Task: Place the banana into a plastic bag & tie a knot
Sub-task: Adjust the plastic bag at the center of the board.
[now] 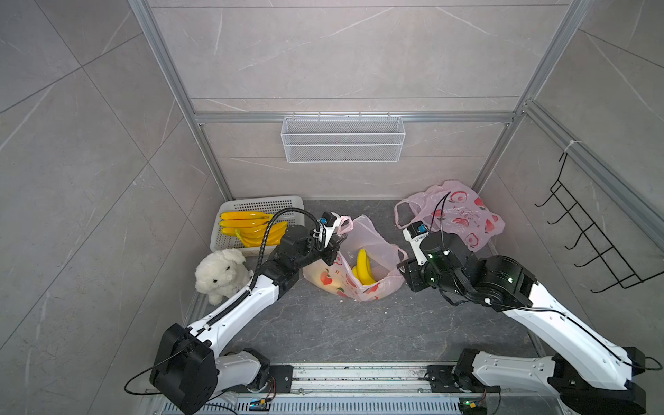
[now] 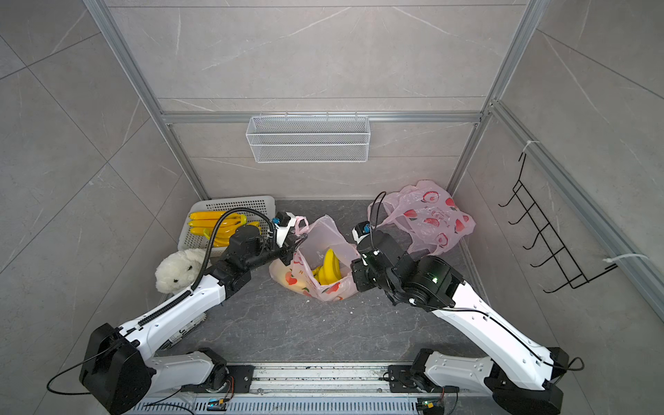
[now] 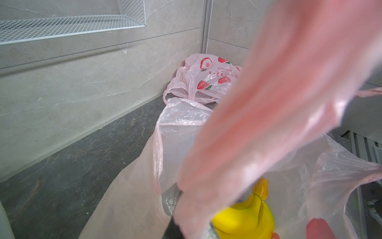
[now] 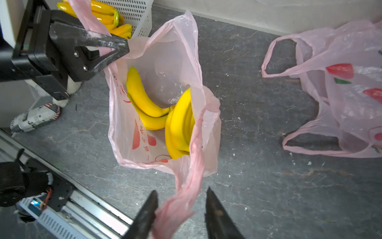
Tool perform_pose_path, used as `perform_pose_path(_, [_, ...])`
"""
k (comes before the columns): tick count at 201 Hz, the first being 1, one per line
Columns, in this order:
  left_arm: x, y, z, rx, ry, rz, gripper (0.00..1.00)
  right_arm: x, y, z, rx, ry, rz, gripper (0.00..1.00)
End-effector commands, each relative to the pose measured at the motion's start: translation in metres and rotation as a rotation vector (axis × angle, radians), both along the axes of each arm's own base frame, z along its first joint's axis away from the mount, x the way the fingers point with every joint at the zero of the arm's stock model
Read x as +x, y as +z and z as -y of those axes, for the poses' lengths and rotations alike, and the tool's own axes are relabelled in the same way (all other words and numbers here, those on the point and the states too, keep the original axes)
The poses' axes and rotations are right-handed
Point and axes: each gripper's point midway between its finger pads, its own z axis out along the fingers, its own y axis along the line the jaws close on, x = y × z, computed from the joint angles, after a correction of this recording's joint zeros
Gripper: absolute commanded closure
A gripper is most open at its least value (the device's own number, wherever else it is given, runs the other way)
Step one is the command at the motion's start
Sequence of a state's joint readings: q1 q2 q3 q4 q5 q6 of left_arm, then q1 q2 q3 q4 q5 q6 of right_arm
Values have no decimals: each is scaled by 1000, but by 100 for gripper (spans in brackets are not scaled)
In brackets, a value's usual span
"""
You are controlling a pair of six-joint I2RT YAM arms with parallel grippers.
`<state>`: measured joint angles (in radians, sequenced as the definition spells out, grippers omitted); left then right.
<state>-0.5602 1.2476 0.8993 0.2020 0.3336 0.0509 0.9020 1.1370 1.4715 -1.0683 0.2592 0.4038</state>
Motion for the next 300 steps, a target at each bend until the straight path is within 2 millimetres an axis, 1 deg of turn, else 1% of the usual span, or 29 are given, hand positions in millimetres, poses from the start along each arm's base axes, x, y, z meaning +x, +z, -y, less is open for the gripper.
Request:
perform_pose_path(1, [-3, 34, -1, -50, -4, 47, 94, 2, 13, -7, 19, 28, 33, 77])
perform_pose_path(9, [-3, 35, -1, -49, -7, 43, 94, 4, 18, -6, 13, 31, 51, 82])
perform_pose_path(35, [-6, 42, 0, -58, -13, 24, 94, 11, 39, -3, -11, 34, 133, 91])
perform_pose_path(57, [-2, 54, -2, -78, 21, -37, 94, 11, 58, -8, -7, 98, 196, 100])
perform_pose_path(71, [1, 61, -2, -85, 42, -108, 96, 7, 68, -16, 7, 162, 218, 100])
perform_pose_path(84, [3, 69, 2, -80, 40, -179, 99, 1, 75, -25, 25, 231, 230, 100])
perform_pose_path(109, [6, 77, 14, -68, 7, -298, 100, -7, 80, -45, 31, 348, 233, 100])
perform_pose_path(111, [7, 74, 15, -64, 6, -312, 100, -6, 79, -46, 29, 351, 232, 100])
perform_pose_path(120, [7, 74, 20, -61, -9, -342, 100, -4, 80, -52, 24, 362, 240, 100])
perform_pose_path(136, [6, 68, 28, -50, -36, -375, 100, 6, 79, -58, 9, 348, 262, 100])
perform_pose_path(159, [-1, 58, 38, -31, -78, -419, 100, 17, 82, -68, 6, 346, 294, 100])
perform_pose_path(170, [-6, 54, 41, -20, -93, -437, 100, 25, 82, -70, -10, 323, 312, 100])
perform_pose_path(180, [-7, 51, 40, -11, -88, -444, 100, 32, 83, -70, -27, 302, 327, 100])
perform_pose_path(198, [-6, 50, 31, 0, -37, -428, 100, 43, 90, -65, -52, 253, 346, 100])
perform_pose_path(219, [-6, 54, 18, 4, 21, -396, 100, 48, 108, -61, -29, 237, 381, 100])
perform_pose_path(236, [-7, 62, 11, -7, 50, -371, 100, 48, 121, -63, -17, 258, 402, 100])
perform_pose_path(243, [-8, 65, 9, -14, 62, -363, 100, 48, 124, -65, -18, 268, 402, 100])
perform_pose_path(257, [-9, 69, 8, -23, 62, -358, 100, 46, 123, -72, -20, 306, 391, 100])
perform_pose_path(269, [-10, 68, 9, -23, 51, -367, 100, 46, 116, -80, -26, 338, 371, 100])
perform_pose_path(300, [-11, 55, 16, -1, 22, -414, 100, 44, 81, -98, -52, 422, 283, 100])
